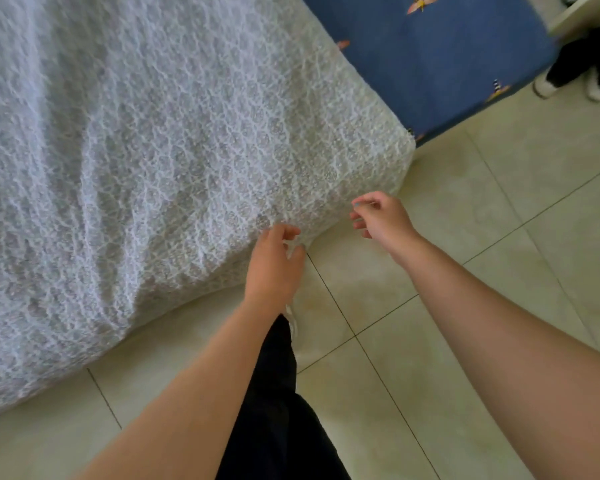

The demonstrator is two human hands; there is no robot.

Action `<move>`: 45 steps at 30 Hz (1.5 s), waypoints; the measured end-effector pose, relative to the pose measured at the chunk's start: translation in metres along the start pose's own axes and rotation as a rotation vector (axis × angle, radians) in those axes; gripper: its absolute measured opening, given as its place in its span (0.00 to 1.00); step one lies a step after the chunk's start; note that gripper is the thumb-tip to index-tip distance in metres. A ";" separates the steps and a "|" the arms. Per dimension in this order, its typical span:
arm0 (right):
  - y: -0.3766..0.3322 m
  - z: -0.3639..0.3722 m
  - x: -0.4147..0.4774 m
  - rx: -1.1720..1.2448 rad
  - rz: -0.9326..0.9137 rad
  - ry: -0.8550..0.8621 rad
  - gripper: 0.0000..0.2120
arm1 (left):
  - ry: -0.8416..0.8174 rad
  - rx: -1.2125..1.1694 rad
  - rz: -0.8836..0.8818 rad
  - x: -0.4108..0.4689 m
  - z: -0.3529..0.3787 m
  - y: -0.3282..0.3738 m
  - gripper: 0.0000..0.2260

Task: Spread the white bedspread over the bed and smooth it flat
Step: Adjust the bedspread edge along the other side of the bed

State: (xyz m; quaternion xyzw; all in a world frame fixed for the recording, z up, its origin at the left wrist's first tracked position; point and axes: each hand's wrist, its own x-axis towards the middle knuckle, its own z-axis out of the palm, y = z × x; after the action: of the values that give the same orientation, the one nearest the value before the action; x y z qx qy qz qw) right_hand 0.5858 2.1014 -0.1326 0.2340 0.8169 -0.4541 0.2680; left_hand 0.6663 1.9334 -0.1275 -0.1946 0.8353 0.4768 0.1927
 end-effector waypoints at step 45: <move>-0.176 0.108 0.102 -0.444 -0.156 -0.699 0.25 | 0.681 -0.349 -0.724 0.088 -0.166 -0.051 0.11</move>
State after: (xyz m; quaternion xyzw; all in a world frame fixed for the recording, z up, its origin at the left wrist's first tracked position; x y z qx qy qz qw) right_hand 0.4233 1.9377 -0.1383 -0.0604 0.7700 -0.3381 0.5378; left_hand 0.5946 1.7523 -0.1305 -0.6437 0.6381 0.4216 0.0275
